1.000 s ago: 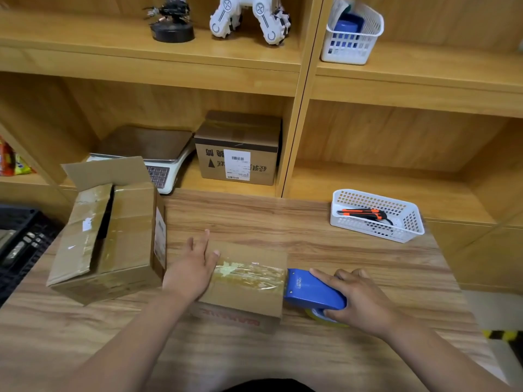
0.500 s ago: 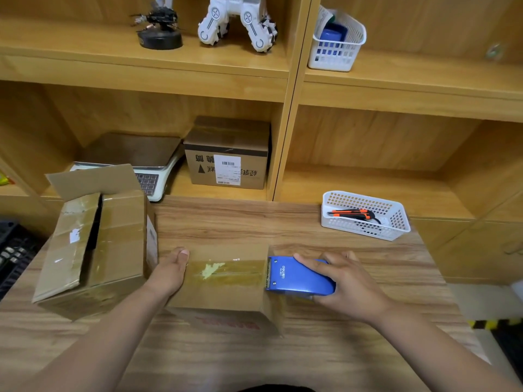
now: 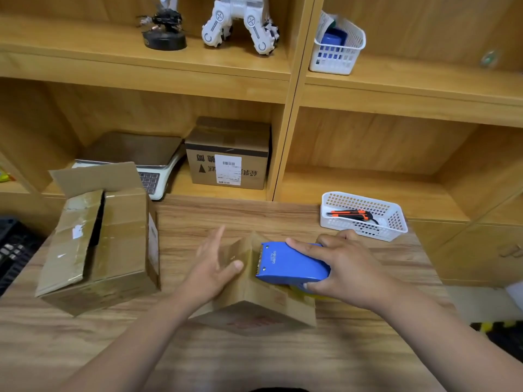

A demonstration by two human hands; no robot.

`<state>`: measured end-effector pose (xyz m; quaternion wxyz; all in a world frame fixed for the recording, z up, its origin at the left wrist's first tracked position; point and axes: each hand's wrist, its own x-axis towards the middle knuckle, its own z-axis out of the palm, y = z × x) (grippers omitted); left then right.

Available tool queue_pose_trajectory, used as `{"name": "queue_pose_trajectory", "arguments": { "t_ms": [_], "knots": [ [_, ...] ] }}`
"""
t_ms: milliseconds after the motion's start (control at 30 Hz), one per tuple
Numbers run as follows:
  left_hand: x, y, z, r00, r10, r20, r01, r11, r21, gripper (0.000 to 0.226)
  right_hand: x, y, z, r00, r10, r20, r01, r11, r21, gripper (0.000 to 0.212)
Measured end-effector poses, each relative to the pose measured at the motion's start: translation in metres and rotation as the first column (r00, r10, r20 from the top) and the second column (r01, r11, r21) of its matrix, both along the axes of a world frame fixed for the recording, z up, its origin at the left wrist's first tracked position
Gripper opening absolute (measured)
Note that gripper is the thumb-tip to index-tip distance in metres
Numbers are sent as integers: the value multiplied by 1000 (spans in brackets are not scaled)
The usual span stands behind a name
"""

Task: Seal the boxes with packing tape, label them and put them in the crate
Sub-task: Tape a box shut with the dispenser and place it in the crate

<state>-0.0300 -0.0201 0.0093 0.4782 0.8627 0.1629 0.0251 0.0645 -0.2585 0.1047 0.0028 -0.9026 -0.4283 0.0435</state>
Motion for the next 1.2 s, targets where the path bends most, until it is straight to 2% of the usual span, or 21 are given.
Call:
{"name": "queue_pose_trajectory", "arguments": {
  "t_ms": [33, 100, 200, 300, 467, 700, 900, 1200],
  "knots": [
    [-3, -2, 14, 993, -114, 36, 114, 993, 9, 99, -3, 9, 3, 1000, 9, 13, -9, 1000, -15, 74],
    [-8, -2, 38, 968, -251, 9, 250, 966, 63, 107, -6, 25, 9, 999, 25, 41, -25, 1000, -17, 72],
    [-13, 11, 47, 942, -310, -127, 332, 916, 224, 111, -9, 49, 12, 995, 70, 73, -69, 997, -17, 73],
    [-20, 28, 43, 941, -275, -195, 322, 907, 272, 115, -13, 70, 13, 991, 108, 74, -105, 994, -34, 73],
    [-30, 56, 31, 941, -256, -222, 312, 911, 271, 113, -20, 100, 19, 977, 189, 97, -181, 980, -85, 74],
    [-40, 81, 11, 945, -273, -183, 311, 922, 232, 97, -21, 120, 25, 967, 255, 20, -249, 956, -156, 74],
    [-44, 97, -3, 944, -268, -190, 302, 936, 178, 95, -21, 117, 31, 953, 302, -38, -304, 939, -163, 73],
    [-52, 99, -1, 947, -259, -191, 279, 956, 88, 90, 15, 57, 27, 971, 209, -116, -227, 958, -172, 72]
  ]
}}
